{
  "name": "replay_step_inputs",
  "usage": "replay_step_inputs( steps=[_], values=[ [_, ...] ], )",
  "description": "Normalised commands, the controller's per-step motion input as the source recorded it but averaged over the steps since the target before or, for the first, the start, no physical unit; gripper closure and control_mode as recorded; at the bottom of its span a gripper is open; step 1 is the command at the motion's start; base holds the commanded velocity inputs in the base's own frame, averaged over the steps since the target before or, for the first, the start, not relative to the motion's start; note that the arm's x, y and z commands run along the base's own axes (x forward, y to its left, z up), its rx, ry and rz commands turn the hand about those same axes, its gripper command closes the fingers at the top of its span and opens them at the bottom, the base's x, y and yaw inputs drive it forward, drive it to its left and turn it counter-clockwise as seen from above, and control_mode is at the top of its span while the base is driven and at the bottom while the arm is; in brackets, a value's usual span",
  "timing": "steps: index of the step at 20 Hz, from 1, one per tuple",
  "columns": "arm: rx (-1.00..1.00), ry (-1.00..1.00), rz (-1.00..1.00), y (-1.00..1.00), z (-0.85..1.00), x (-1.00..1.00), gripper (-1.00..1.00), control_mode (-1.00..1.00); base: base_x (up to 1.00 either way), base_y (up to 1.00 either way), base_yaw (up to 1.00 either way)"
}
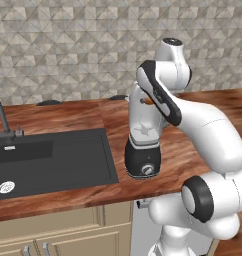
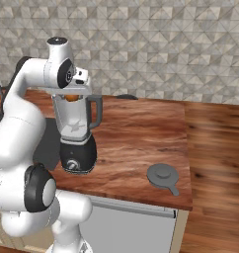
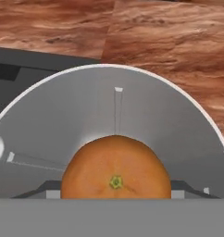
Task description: Open the blender lid, put the tangerine in the blender, close the lid, and start the blender.
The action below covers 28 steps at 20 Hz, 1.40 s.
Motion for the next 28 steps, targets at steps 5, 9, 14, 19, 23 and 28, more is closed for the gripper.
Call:
replay_step_inputs(
  steps=[5,9,14,19,23,28],
  values=[
    [0.00,0.10,0.00,0.00,-0.66,0.21,1.00,-1.00,0.00,0.00,0.00],
    [0.00,0.09,0.00,0.01,-0.47,0.16,1.00,-1.00,0.00,0.00,0.00],
    [0.00,0.03,0.00,0.01,-0.47,0.00,-1.00,-1.00,0.00,0.00,0.00],
    [0.00,0.00,0.00,0.00,-0.16,0.00,-1.00,-1.00,0.00,0.00,0.00],
    [0.00,0.00,0.00,0.00,0.00,0.00,-1.00,-1.00,0.00,0.00,0.00],
    [0.00,0.00,0.00,0.00,0.05,0.00,-1.00,-1.00,0.00,0.00,0.00]
  ],
)
